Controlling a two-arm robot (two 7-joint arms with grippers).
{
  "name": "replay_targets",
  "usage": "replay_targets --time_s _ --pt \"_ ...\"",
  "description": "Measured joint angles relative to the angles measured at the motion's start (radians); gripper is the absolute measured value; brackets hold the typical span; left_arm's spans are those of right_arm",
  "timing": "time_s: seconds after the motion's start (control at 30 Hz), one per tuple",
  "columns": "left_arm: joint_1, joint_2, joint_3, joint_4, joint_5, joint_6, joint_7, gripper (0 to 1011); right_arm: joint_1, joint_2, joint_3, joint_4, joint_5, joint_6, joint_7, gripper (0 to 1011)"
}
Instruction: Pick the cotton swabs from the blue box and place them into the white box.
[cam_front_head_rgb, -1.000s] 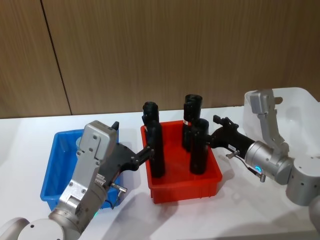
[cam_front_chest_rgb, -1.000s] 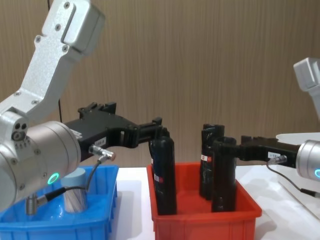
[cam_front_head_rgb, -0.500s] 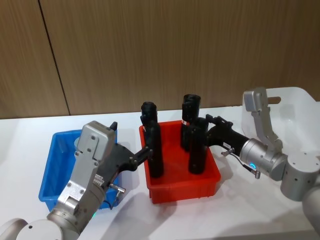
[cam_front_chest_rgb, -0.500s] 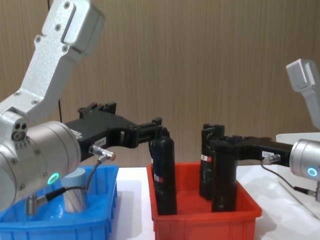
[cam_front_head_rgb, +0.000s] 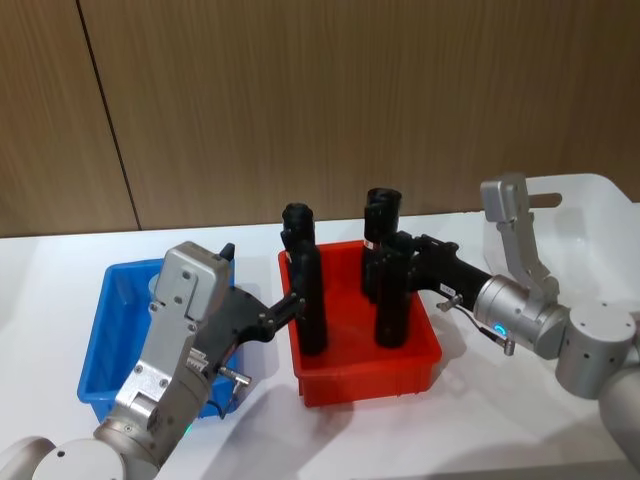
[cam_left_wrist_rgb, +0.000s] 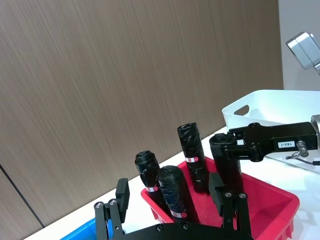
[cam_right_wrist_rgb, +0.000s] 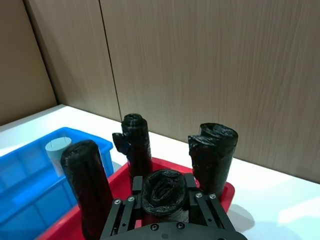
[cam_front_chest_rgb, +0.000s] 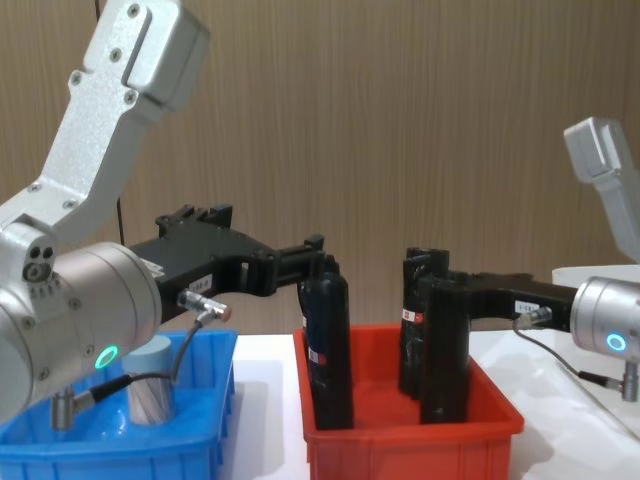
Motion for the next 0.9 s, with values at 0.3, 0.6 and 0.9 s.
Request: replay_targets --time_s 0.3,0.6,0.9 --pt "0.0 0.0 0.0 0.0 0.0 0.0 0.0 1004 -0.03 0.01 0.002 -0.082 0.014 0.023 -0.001 434" --pt "0.0 0.0 0.0 0.0 0.0 0.0 0.0 1004 -0.093 0.039 0.016 -0.273 0.029 0.08 -0.031 387" --pt "0.0 0.0 0.0 0.0 0.0 0.0 0.0 1004 -0.143 0.073 0.04 -0.457 0.038 0.145 -0.085 348"
